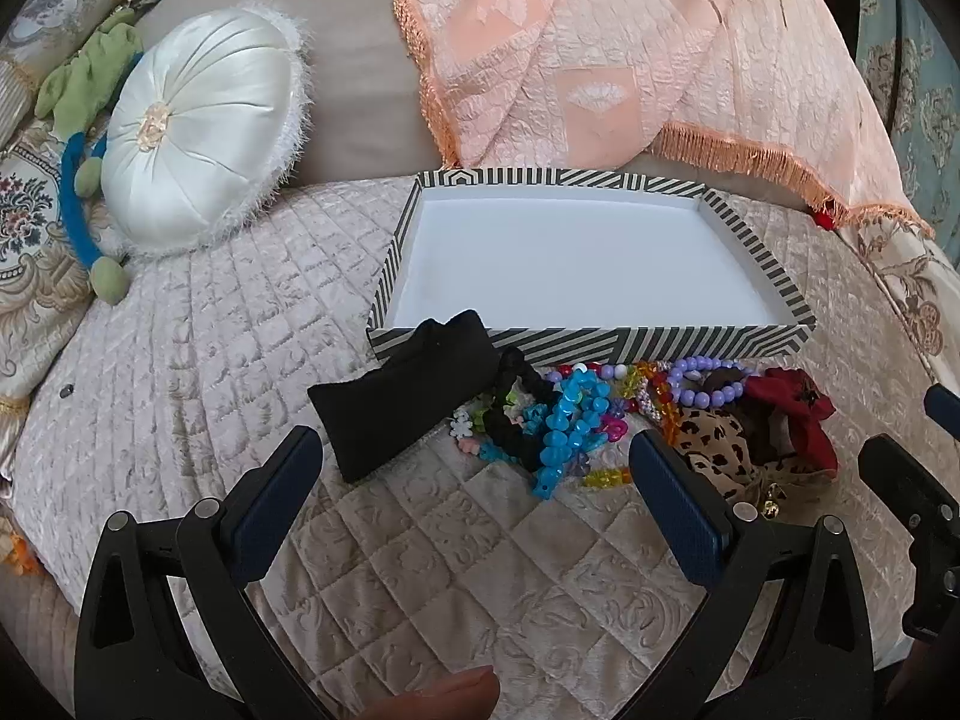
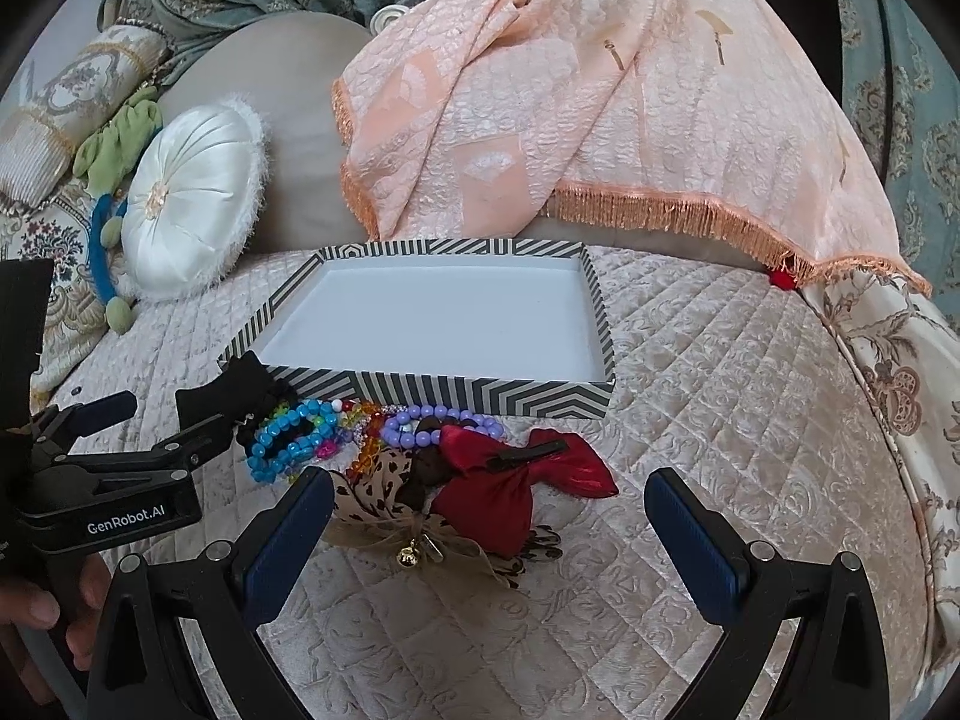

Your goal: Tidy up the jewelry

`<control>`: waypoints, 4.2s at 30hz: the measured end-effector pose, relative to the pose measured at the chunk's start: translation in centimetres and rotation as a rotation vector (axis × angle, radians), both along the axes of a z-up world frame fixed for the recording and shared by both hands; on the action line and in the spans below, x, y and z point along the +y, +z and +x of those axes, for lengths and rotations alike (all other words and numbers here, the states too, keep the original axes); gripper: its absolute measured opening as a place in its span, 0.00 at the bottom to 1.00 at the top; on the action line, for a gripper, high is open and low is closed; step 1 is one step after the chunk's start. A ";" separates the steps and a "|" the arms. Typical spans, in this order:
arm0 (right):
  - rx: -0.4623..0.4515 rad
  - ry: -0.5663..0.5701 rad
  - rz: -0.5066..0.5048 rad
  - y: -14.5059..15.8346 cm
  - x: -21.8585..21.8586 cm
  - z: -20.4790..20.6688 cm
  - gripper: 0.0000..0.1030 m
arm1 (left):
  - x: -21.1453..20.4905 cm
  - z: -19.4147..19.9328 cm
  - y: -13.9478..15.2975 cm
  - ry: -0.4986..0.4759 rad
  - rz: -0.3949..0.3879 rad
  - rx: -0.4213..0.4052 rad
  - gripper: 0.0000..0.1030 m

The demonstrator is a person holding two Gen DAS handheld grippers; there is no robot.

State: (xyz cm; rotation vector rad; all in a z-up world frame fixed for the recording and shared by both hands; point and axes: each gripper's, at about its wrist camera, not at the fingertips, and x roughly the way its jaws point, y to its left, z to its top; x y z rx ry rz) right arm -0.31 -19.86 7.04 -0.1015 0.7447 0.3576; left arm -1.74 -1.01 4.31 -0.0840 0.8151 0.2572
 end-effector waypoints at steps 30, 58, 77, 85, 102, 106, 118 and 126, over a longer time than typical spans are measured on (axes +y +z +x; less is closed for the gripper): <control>0.019 -0.053 0.100 0.1 -4.2 1.3 1.00 | 3.0 1.1 -2.0 0.016 -0.125 0.109 1.00; 0.196 0.036 0.049 -3.6 -4.3 3.5 1.00 | 8.8 5.2 -1.9 -0.176 -0.036 0.186 0.96; 0.214 -0.033 0.061 -3.9 -4.7 4.2 0.97 | 7.4 4.8 -3.4 -0.266 -0.027 0.245 0.14; 0.199 -0.054 0.099 -3.4 -5.0 3.8 0.97 | 7.8 1.5 0.0 -0.218 -0.094 0.098 0.13; 0.503 -0.182 0.646 -8.6 -5.9 9.4 0.63 | 7.5 2.7 0.8 -0.108 -0.218 0.011 0.13; 0.482 -0.189 0.600 -8.3 -4.7 10.3 0.59 | 7.0 2.8 0.6 -0.125 -0.204 0.021 0.13; 0.271 -0.181 0.512 -4.2 -6.4 8.7 0.24 | 6.8 2.5 1.1 -0.091 -0.186 0.001 0.13; 0.165 -0.153 0.362 -1.9 -5.5 9.9 0.24 | 7.6 3.0 1.5 -0.047 -0.208 -0.031 0.13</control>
